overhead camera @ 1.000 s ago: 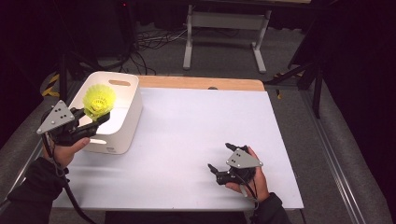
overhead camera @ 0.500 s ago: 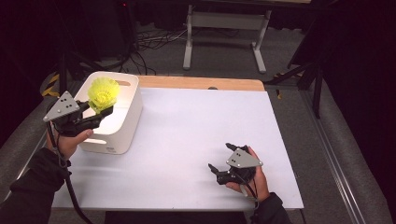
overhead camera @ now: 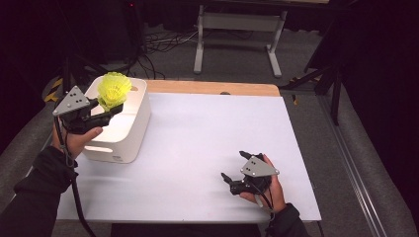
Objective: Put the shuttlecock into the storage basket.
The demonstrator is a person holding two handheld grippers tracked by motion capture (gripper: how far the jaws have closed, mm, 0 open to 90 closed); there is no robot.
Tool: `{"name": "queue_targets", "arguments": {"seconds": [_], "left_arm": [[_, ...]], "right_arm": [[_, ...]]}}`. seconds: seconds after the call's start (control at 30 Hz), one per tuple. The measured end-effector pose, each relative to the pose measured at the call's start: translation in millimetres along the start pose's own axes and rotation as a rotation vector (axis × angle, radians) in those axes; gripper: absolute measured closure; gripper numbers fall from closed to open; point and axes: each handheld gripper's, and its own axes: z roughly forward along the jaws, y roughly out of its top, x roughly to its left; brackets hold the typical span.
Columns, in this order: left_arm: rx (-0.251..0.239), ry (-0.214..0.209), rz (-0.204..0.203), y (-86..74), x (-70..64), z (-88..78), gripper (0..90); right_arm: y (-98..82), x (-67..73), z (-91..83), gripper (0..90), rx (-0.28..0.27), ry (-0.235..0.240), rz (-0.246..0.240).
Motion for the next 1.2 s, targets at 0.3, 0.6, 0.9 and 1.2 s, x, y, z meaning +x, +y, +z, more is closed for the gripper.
{"name": "queue_targets", "arguments": {"seconds": [0.3, 0.6, 0.9, 1.2], "left_arm": [[0.082, -0.018, -0.034, 3.3, 25.4, 21.5, 56.3], [0.2, 0.003, -0.023, -1.0, 50.0, 45.0, 56.6], [0.349, 0.009, -0.037, -9.4, 60.9, 67.0, 57.8], [0.482, 0.017, -0.049, -16.2, 64.8, 83.0, 58.3]], "right_arm": [[-1.0, -2.6, 2.9, 10.1, 0.01, -0.001, 0.006], [-0.2, -8.1, 6.3, 10.1, 0.014, -0.01, 0.007], [0.1, -10.9, 8.0, 10.5, 0.009, 0.003, 0.017], [5.4, -6.0, 11.7, 11.3, 0.017, 0.021, 0.005]]}}
